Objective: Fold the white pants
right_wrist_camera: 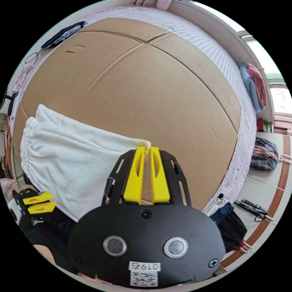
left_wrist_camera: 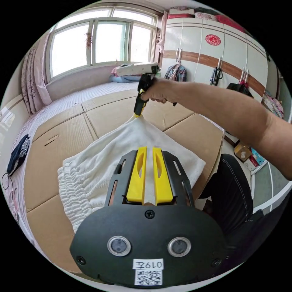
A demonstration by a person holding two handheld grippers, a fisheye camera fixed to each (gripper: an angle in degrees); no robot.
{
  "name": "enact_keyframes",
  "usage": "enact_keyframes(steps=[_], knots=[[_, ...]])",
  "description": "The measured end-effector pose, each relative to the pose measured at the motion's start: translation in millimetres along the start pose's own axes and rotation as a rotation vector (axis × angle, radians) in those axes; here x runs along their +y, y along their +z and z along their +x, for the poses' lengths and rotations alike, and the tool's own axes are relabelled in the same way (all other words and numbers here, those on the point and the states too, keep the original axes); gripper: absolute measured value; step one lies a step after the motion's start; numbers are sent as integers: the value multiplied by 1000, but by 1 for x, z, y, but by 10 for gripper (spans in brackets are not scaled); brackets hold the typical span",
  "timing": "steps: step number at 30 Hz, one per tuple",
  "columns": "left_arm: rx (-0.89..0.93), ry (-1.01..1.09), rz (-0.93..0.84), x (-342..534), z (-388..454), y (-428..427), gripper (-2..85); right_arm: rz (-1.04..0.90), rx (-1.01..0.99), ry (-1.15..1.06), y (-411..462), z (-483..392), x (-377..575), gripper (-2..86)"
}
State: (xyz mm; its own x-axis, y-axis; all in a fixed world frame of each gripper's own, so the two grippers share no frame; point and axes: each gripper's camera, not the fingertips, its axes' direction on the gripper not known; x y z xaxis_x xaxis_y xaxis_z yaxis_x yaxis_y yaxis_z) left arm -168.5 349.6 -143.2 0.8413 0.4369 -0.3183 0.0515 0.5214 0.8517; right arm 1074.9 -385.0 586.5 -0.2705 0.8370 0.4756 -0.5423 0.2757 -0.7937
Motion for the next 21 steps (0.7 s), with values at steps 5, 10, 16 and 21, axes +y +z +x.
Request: enact_keyframes(steps=[5, 10, 16, 21], knots=[[-52, -180, 69, 17, -92, -32, 10, 27, -138, 43, 26, -11, -3, 45], [-278, -347, 28, 43, -175, -48, 18, 63, -162, 41, 48, -33, -2, 42], [-89, -501, 65, 56, -278, -50, 63, 91, -117, -2, 66, -68, -1, 40], [23, -518, -65, 50, -363, -9, 79, 139, -130, -8, 81, -79, 8, 39]])
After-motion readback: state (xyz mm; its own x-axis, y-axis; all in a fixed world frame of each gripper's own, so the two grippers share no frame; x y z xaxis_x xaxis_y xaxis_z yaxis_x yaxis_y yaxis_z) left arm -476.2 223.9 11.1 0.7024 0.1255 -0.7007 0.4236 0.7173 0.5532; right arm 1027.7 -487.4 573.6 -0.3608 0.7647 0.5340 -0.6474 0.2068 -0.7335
